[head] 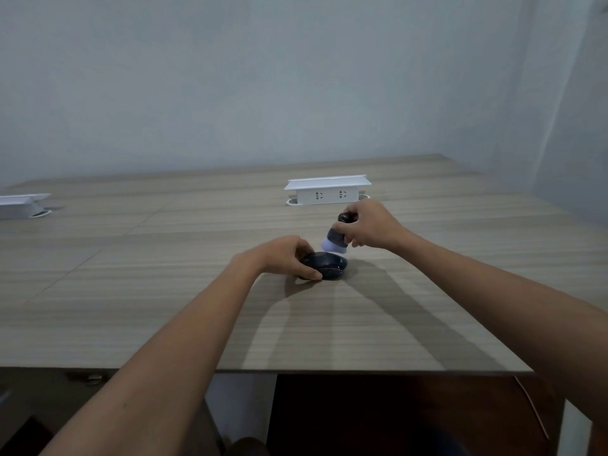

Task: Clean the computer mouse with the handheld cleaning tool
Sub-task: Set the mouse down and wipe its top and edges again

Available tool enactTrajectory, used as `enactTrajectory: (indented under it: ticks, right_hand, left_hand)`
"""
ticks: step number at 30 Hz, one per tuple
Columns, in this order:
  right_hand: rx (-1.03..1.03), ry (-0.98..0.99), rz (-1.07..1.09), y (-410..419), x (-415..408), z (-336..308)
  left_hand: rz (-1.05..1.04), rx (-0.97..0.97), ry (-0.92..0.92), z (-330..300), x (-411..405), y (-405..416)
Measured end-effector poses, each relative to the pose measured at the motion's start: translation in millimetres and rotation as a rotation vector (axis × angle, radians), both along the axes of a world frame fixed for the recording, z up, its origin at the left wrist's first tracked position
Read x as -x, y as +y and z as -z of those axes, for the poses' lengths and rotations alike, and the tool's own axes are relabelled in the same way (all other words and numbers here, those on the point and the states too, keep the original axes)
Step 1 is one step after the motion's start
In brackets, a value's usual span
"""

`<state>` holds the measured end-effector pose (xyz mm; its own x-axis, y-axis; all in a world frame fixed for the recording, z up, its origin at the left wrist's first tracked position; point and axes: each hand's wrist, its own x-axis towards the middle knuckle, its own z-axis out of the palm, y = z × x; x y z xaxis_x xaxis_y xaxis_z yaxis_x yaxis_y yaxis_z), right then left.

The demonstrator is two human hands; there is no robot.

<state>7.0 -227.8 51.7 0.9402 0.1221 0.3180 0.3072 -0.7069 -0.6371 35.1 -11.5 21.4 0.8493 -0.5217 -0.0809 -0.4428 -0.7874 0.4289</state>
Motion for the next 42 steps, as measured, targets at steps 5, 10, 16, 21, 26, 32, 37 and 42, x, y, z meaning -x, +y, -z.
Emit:
enactTrajectory:
  ticks: [5,10,16,21,26,32,37,42]
  right_hand:
    - [-0.016,0.011,-0.061,6,3,-4]
    - [0.063,-0.007,-0.08,5,5,-1]
    - [0.314,-0.079,0.015,-3,1,6]
    - [0.251,-0.183,-0.087,22,8,2]
    - [0.24,-0.166,-0.172,20,18,-2]
    - [0.312,-0.159,-0.097,-9,18,-4]
    - [0.27,-0.161,-0.218,10,28,-4]
    - [0.422,-0.197,-0.141,-1,19,0]
  left_hand:
    - [0.007,0.064,0.021,5,-1,7]
    - [0.02,0.125,0.004,10,2,9]
    - [0.011,0.084,0.041,11,1,6]
    - [0.011,0.052,0.025,13,-4,5]
    - [0.002,0.106,-0.007,17,-3,3]
    - [0.002,0.114,-0.006,17,-4,2]
    - [-0.03,0.153,-0.018,20,-5,-1]
    - [-0.04,0.16,-0.029,21,-3,-2]
